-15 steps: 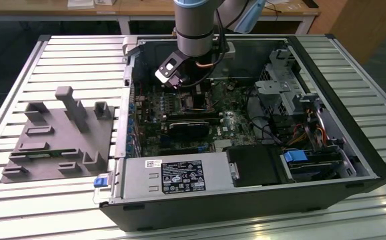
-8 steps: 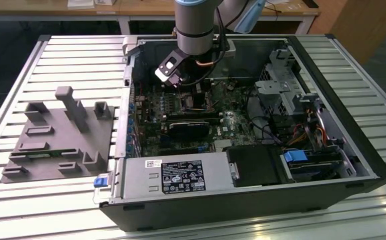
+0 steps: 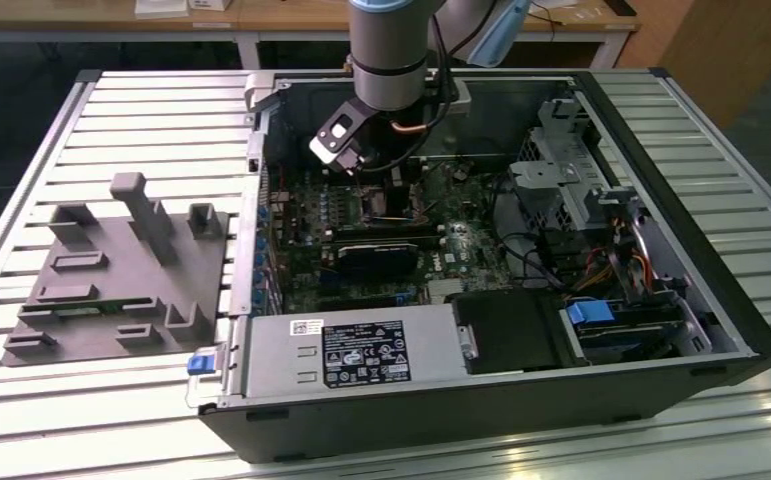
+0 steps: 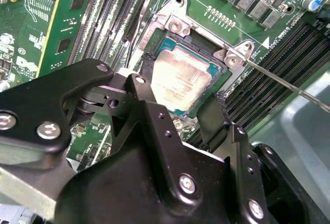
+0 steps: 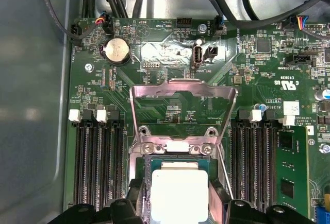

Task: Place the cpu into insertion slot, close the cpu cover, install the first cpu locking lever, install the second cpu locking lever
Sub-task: 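Place the cpu into insertion slot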

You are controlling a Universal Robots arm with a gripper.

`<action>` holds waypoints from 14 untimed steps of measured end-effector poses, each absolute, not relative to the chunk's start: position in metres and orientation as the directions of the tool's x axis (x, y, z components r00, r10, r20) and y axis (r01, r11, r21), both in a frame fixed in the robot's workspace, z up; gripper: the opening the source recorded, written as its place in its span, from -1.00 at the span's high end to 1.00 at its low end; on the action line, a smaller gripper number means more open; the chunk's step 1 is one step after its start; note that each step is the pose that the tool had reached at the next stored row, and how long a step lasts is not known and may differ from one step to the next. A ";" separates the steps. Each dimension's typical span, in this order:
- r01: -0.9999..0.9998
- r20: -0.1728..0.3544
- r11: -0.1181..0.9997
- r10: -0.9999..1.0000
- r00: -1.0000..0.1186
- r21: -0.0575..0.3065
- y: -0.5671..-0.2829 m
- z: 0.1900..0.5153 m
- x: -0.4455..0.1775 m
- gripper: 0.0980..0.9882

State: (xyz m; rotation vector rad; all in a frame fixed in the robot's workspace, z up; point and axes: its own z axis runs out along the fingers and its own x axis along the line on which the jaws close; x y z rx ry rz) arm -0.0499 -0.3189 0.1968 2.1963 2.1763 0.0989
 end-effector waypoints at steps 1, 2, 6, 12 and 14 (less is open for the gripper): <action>0.997 0.014 -0.010 1.000 0.009 0.079 -0.319 0.197 -0.050 -0.16; 0.997 0.022 -0.010 1.000 0.009 0.079 -0.319 0.197 -0.050 -0.16; 0.997 0.023 -0.011 1.000 0.009 0.079 -0.319 0.197 -0.050 -0.16; 0.997 0.018 -0.010 1.000 0.009 0.079 -0.319 0.201 -0.050 -0.16; 0.997 0.018 -0.010 1.000 0.009 0.079 -0.319 0.202 -0.050 -0.16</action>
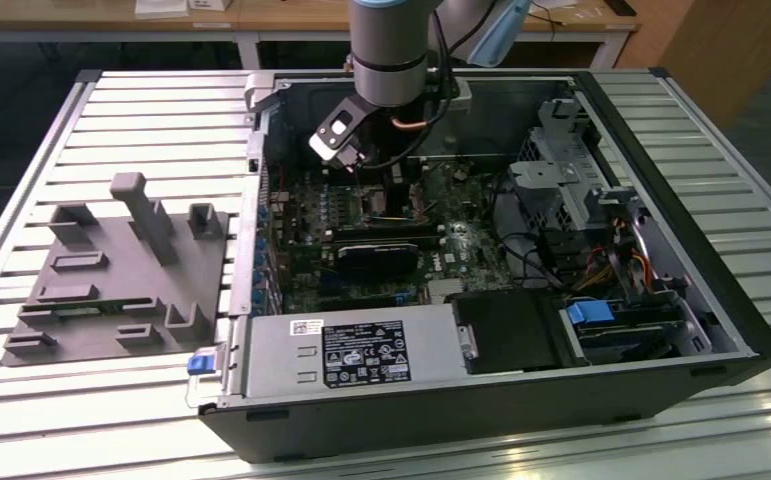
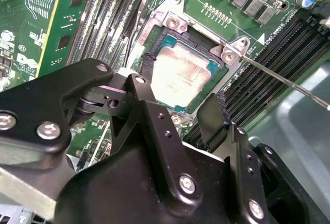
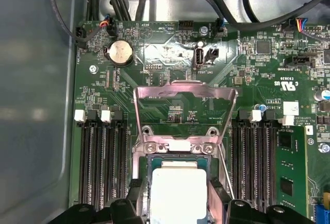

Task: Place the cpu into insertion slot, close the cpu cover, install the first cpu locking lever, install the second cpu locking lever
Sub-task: 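Place the cpu into insertion slot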

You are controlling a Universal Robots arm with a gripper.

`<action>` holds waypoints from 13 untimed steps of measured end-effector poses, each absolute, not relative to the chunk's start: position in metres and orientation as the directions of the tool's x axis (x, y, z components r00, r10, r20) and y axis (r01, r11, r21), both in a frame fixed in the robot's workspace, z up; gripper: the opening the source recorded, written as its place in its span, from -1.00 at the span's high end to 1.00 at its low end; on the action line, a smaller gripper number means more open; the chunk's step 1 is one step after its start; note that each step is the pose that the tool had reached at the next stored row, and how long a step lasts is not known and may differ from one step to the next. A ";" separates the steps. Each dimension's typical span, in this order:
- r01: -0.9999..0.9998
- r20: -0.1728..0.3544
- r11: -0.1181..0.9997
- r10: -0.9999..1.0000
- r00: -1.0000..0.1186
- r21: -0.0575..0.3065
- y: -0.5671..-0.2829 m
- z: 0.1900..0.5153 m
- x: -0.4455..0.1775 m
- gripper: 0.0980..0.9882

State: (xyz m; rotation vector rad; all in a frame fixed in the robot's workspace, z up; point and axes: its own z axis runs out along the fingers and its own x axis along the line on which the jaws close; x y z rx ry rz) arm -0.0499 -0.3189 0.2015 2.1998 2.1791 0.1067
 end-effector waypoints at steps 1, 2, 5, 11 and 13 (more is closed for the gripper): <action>0.997 0.018 -0.010 1.000 0.009 0.079 -0.319 0.202 -0.050 -0.16; 0.997 0.018 -0.010 1.000 0.009 0.079 -0.319 0.202 -0.050 -0.16; 0.997 0.018 -0.010 1.000 0.009 0.079 -0.319 0.202 -0.050 -0.16; 0.997 0.018 -0.010 1.000 0.009 0.079 -0.319 0.202 -0.050 0.29; 0.997 0.018 -0.010 1.000 0.009 0.079 -0.319 0.202 -0.050 0.29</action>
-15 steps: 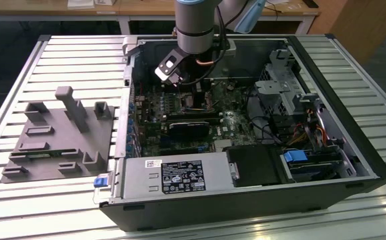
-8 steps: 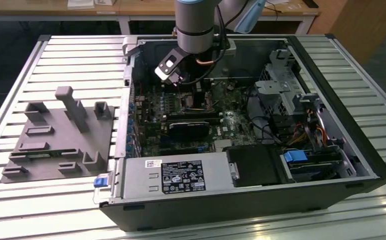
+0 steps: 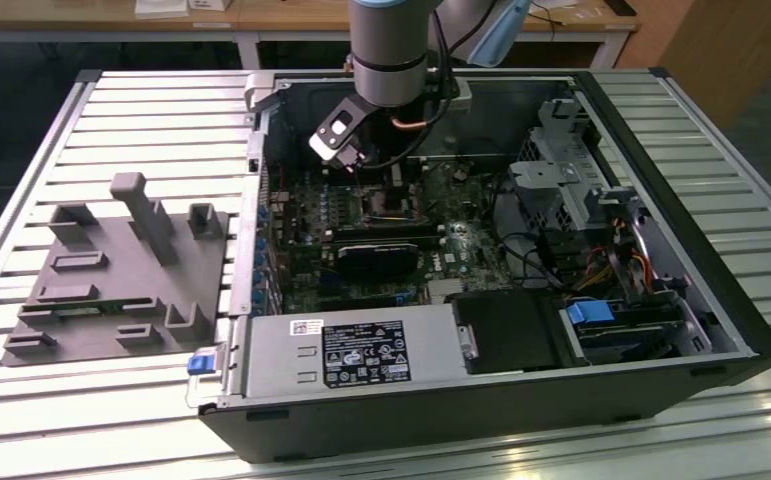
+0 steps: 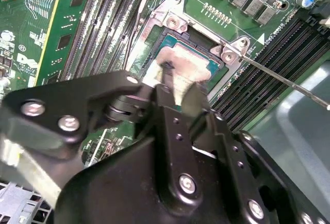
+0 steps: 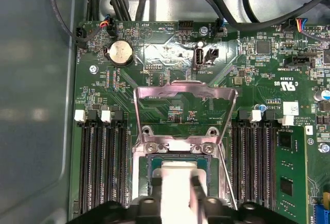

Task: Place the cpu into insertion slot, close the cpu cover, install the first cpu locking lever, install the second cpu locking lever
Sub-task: 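Place the cpu into insertion slot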

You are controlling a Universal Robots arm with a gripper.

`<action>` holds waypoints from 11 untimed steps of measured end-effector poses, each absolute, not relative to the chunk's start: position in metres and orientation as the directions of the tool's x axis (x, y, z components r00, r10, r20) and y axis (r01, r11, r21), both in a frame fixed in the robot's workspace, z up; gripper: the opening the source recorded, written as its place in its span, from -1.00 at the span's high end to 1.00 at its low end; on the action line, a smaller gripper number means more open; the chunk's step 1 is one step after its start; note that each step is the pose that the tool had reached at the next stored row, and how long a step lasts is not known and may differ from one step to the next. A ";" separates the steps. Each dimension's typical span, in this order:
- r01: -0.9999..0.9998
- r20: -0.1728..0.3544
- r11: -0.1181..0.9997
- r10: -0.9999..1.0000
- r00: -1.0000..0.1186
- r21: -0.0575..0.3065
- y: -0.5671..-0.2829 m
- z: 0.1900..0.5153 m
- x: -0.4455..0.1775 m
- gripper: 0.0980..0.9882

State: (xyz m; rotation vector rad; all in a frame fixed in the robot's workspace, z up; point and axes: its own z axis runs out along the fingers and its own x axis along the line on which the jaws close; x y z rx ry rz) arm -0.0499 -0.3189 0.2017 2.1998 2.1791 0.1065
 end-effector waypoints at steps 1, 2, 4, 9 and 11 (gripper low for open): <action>0.997 0.018 -0.010 1.000 0.009 0.079 -0.319 0.202 -0.050 0.42; 0.997 0.018 -0.010 1.000 0.009 0.079 -0.319 0.202 -0.050 0.68; 0.997 0.018 -0.010 1.000 0.009 0.079 -0.319 0.202 -0.050 0.81; 0.997 0.018 -0.010 1.000 0.009 0.079 -0.319 0.202 -0.050 0.98; 0.997 0.018 -0.010 1.000 0.009 0.079 -0.319 0.202 -0.050 0.98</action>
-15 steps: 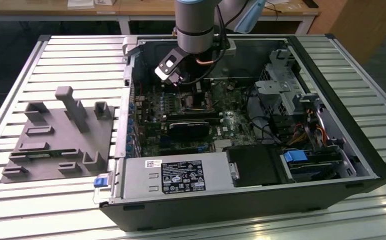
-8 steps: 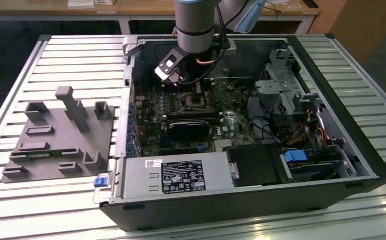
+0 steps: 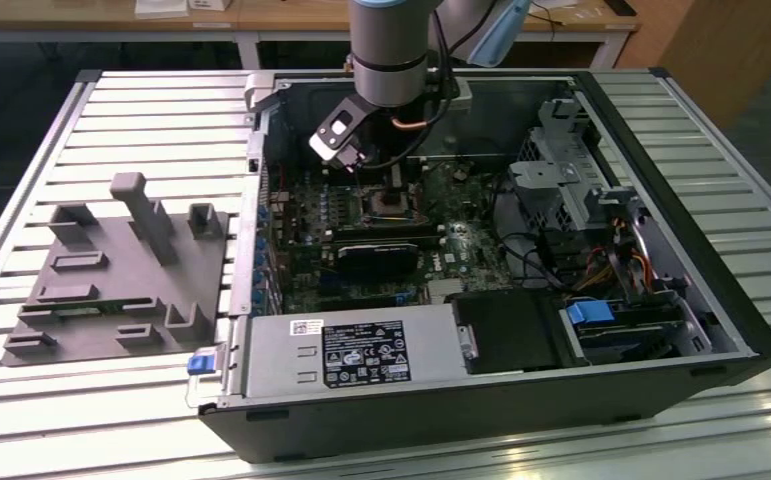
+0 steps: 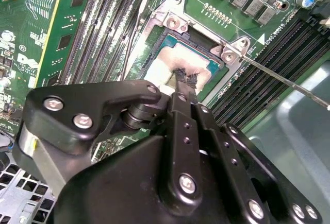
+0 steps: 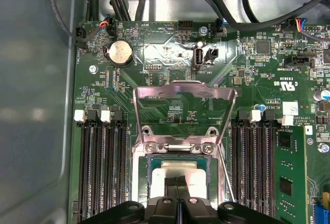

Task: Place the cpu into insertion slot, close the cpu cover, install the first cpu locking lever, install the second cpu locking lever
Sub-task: 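Place the cpu into insertion slot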

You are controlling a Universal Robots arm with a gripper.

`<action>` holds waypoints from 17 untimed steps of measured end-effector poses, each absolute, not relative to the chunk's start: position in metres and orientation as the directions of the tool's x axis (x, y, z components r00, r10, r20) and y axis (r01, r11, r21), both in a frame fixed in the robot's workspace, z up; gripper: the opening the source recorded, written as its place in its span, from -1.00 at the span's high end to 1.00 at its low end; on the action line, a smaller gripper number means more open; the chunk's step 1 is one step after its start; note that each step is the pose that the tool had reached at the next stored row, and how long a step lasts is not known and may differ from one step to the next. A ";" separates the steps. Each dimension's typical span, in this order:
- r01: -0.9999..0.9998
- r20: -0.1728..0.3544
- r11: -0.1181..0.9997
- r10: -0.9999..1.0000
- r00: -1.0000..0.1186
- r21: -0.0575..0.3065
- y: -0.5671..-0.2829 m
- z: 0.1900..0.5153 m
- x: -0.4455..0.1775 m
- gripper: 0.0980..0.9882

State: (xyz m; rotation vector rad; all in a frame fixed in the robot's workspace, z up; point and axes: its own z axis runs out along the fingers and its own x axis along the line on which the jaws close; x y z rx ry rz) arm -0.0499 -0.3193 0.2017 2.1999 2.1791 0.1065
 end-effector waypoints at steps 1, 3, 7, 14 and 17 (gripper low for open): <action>0.997 0.018 -0.012 1.000 0.011 0.079 -0.319 0.202 -0.050 0.98; 0.996 0.018 -0.041 0.999 0.039 0.079 -0.319 0.202 -0.050 0.98; 0.995 0.018 -0.068 0.998 0.067 0.079 -0.319 0.201 -0.050 0.98; 0.995 0.018 -0.068 0.998 0.067 0.079 -0.319 0.200 -0.050 0.98; 0.995 0.018 -0.068 0.998 0.067 0.079 -0.319 0.199 -0.050 0.98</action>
